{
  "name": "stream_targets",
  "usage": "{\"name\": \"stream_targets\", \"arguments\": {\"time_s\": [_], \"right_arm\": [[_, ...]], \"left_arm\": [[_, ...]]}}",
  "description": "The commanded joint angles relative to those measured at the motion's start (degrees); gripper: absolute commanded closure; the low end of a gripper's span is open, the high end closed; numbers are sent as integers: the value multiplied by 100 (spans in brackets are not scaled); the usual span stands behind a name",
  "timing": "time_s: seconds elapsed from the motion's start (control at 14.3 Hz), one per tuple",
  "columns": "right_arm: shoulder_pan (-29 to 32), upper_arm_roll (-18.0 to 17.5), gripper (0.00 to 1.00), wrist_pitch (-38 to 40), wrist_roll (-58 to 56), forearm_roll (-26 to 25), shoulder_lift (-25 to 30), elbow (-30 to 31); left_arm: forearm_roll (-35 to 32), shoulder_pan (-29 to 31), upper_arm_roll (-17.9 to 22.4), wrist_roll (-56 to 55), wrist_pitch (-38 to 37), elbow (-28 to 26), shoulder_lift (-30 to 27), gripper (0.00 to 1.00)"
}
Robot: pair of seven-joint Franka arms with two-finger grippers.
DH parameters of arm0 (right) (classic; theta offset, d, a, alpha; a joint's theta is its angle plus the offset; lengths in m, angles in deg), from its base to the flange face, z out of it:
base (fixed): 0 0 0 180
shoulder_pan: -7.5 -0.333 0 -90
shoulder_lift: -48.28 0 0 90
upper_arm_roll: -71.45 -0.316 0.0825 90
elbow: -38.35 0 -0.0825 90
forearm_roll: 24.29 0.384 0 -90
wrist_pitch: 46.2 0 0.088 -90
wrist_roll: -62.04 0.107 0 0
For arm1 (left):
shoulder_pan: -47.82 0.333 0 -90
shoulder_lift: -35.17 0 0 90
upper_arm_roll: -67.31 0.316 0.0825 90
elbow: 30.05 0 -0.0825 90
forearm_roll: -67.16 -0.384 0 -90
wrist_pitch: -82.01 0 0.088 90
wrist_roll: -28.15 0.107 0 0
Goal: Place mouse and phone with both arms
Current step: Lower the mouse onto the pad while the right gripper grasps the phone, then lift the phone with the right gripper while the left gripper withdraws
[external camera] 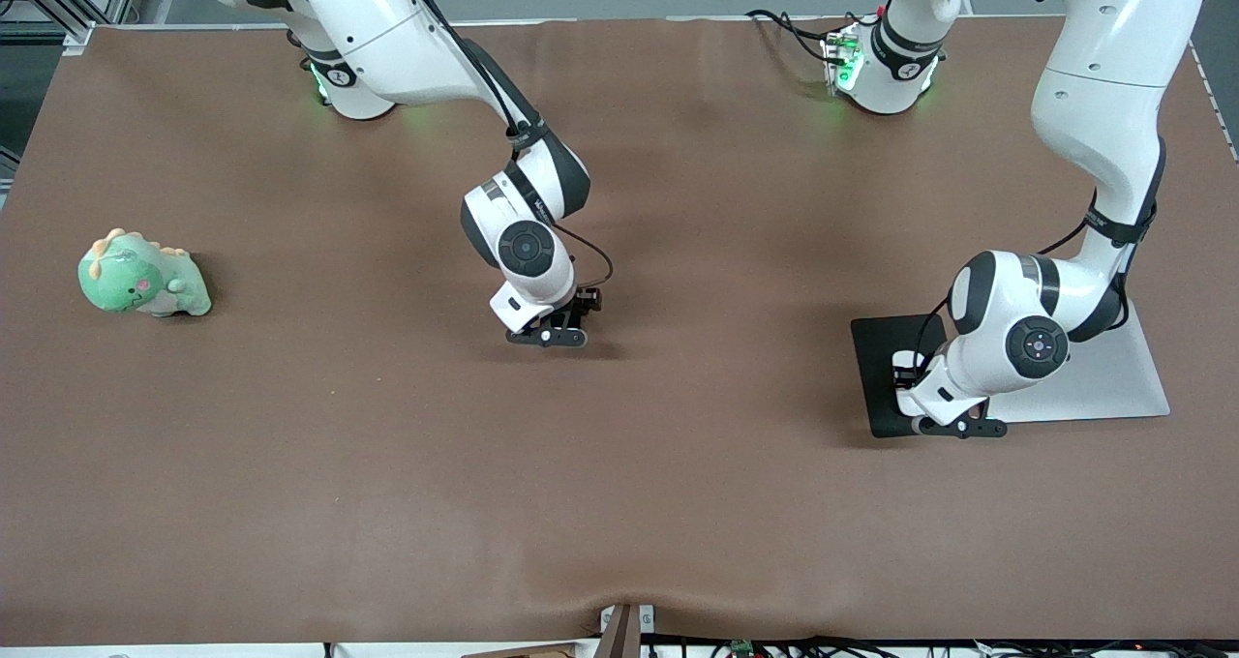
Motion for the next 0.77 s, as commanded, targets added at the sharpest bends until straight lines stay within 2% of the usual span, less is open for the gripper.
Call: {"name": "stream_targets", "arguments": {"time_s": [0.0,0.28,0.49,0.7], "right_arm": [[-14,55,100,282,-59,-187,-2,-214],[293,73,100,1564,-41,-134,199,-707],[654,64,100,1690,-216,-125,630,-444],[1084,64,100,1716,-900,-125,1165,196]], "left_arm": [[-41,51,-91,-52,43,-5,-147,0],[-41,33,-117,-52,-220,258,-595,0],[-41,59,-117,-8,-825,706,-929,0],[-41,77,-108,18,-1327,1181,-1272,0]]}}
